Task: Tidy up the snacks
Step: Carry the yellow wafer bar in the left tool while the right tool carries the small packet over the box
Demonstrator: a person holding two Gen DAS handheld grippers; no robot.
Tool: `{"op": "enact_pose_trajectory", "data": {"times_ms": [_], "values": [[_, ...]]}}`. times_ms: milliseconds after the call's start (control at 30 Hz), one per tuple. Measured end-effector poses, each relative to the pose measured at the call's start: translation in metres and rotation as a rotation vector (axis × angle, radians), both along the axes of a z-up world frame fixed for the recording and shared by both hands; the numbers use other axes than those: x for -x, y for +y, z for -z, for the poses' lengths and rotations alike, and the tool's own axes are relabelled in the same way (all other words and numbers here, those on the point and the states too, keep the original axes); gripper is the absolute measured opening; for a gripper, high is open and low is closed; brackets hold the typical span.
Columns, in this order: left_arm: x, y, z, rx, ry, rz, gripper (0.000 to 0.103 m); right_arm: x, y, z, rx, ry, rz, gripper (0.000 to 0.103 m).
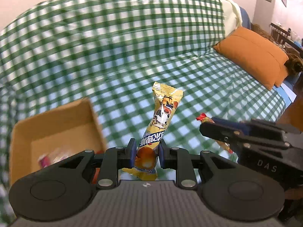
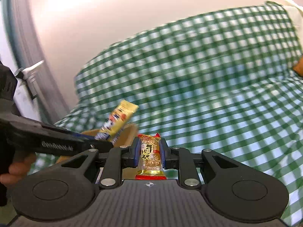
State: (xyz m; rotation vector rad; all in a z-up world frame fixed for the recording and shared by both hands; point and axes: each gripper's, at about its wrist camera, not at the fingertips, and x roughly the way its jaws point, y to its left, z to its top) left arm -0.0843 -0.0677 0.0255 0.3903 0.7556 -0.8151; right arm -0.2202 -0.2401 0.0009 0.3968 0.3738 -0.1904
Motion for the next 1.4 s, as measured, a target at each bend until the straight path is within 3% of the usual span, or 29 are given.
{"op": "enact_pose_trajectory", "data": {"times_ms": [300, 633, 867, 1400], "values": [[0.038, 0.131, -0.012, 0.008, -0.044, -0.136, 0.026, 0.013, 0.126, -0.018, -0.002, 0.067, -0.130, 0.023], [0.054, 0.224, -0.014, 0.060, -0.041, -0.262, 0.026, 0.015, 0.212, -0.026, 0.095, 0.123, -0.244, 0.023], [0.061, 0.244, -0.017, 0.097, -0.059, -0.284, 0.026, 0.011, 0.231, -0.024, 0.138, 0.136, -0.261, 0.023], [0.057, 0.246, -0.011, 0.111, -0.042, -0.294, 0.026, 0.004, 0.236, -0.019, 0.158, 0.177, -0.276, 0.023]]}}
